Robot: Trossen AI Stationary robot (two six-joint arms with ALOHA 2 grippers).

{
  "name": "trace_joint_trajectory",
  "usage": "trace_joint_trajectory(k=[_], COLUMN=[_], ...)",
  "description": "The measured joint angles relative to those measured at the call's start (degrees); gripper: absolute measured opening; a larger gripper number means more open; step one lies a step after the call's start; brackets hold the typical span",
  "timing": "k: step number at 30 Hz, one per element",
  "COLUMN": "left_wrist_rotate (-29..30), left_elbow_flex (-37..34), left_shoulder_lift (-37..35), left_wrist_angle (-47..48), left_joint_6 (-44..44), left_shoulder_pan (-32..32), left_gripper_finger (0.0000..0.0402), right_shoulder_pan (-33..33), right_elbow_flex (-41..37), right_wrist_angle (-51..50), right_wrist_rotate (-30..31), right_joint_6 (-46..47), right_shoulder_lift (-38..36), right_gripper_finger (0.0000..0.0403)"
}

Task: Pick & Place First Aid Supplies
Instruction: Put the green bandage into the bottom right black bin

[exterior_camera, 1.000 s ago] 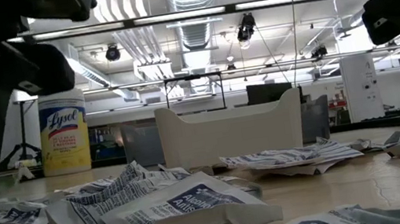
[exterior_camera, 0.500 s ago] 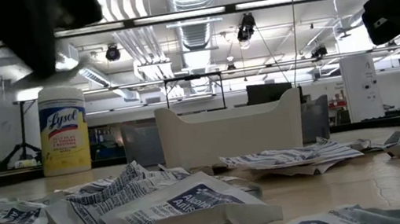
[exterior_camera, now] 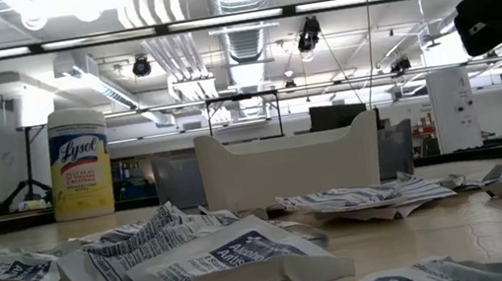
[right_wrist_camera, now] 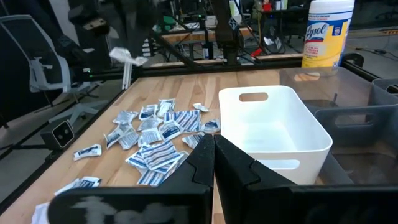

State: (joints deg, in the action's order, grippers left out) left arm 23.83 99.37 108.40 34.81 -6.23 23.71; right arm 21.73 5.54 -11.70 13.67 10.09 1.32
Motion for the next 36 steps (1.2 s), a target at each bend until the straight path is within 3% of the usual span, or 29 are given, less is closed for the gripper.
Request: trace_joint_trajectory(k=[10, 20, 31, 36], left_wrist_rotate=[3.59, 0.03, -8.61, -11.42], left_elbow_flex=[-0.08, -0.26, -2.22, -4.12], left_shoulder_lift=[0.00, 0.22, 0.22, 0.24], left_wrist_angle=[-6.01, -7.53, -14.26, -18.33], left_joint_6=[21.80, 33.08, 34.00, 34.01], left_shoulder_pan=[-10.23, -21.78, -31.89, -34.02], left_gripper_finger=[0.0000, 0.0000, 0.0000, 0.0000], right_shoulder_pan=[0.00, 0.01, -0.02, -0.04], right_elbow_flex=[0.00, 0.00, 0.02, 0.75], right_wrist_angle=[-0.01, 0.62, 15.07, 15.54], right_wrist_rotate=[0.00, 0.16, 16.57, 19.54], right_joint_6=[0.00, 0.26, 0.42, 2.19], right_shoulder_lift=[0.00, 0.00, 0.00, 1.50], right_gripper_finger=[0.0008, 0.0008, 0.0008, 0.0008])
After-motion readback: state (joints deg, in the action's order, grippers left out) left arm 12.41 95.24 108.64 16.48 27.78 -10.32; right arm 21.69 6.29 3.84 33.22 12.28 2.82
